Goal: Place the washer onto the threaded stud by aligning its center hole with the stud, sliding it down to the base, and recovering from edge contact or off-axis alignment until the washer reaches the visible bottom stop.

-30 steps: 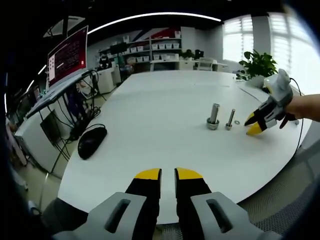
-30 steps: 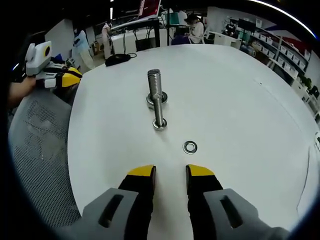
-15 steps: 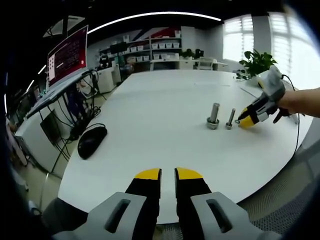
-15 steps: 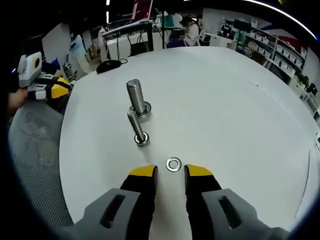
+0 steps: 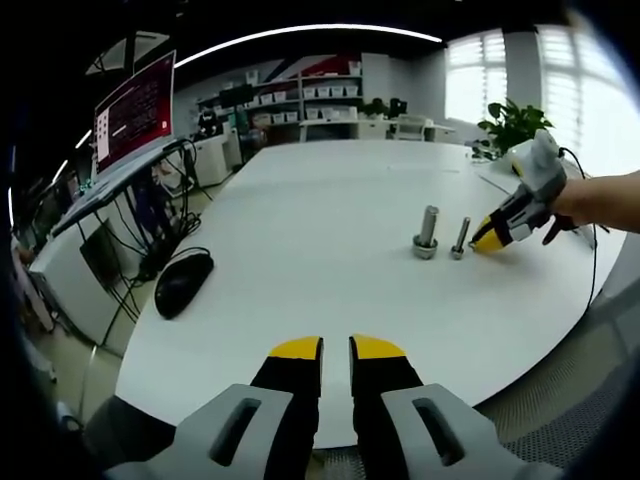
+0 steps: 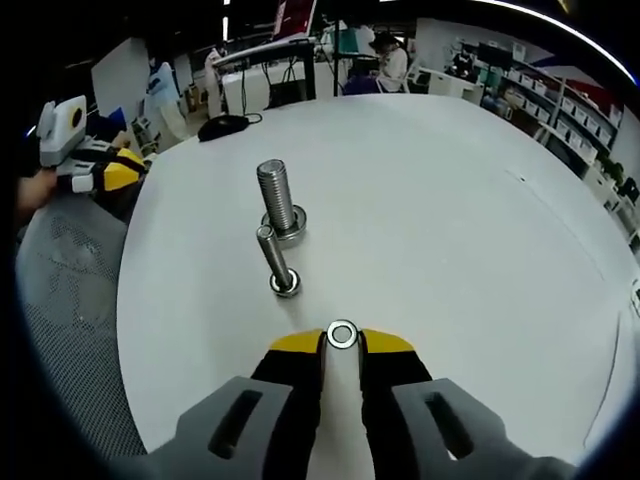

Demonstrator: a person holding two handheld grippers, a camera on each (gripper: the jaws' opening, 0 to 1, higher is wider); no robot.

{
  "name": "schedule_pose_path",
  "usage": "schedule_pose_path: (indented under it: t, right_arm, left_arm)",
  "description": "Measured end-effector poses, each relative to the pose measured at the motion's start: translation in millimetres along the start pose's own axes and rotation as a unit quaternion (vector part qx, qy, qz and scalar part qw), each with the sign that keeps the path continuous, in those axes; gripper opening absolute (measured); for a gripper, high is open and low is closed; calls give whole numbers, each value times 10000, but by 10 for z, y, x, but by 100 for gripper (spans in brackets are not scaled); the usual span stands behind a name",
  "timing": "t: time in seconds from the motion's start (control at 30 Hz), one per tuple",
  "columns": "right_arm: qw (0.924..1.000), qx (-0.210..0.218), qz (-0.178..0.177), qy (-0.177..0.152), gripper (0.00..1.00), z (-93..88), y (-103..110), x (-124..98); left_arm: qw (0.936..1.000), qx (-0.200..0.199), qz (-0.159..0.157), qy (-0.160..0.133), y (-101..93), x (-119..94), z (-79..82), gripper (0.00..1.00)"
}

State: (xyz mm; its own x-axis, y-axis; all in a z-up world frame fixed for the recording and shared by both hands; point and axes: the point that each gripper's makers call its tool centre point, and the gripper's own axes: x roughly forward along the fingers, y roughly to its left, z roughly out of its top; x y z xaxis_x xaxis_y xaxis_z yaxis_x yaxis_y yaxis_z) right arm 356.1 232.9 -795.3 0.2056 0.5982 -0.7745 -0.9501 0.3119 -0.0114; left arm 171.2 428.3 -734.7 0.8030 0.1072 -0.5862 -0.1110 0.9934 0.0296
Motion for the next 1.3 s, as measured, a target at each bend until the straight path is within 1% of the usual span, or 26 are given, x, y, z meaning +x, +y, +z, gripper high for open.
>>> schedule_pose_path:
  t: [0.33,0.57,0.67,0.77,0.83,1.13,1.23,1.3]
  right_arm:
    - [10000,7,-5,26,15,6,-3,4]
    - [9999,-105,49,-28,17,26,2,13]
    - [10000,-9,43,-58,18,36,-17,23]
    - [9999,-40,60,-87,18,36,-16,22]
    - [9999,-12,55,-96,15,35,-18,22]
    - [9999,-76,55,-115,14,35,8,9]
    - [9998,-111,4,-139,14,37,8,9]
    - [9999,-36,-21,-162,14,35,11,6]
  left_arm:
    - [10000,19,-1,25,-4,1,-6,8]
    - [10000,-4,11,-12,1,-6,4,8]
    - [10000,-14,12,-13,3,-4,4,8]
    - [10000,-12,11,-18,3,-5,8,8]
    - [10000,-16,11,-19,3,-4,9,8]
    - [10000,-9,13,-17,4,-4,6,8]
    - [10000,-5,13,-12,4,-2,4,8]
    - [10000,-11,11,-21,6,-2,6,8]
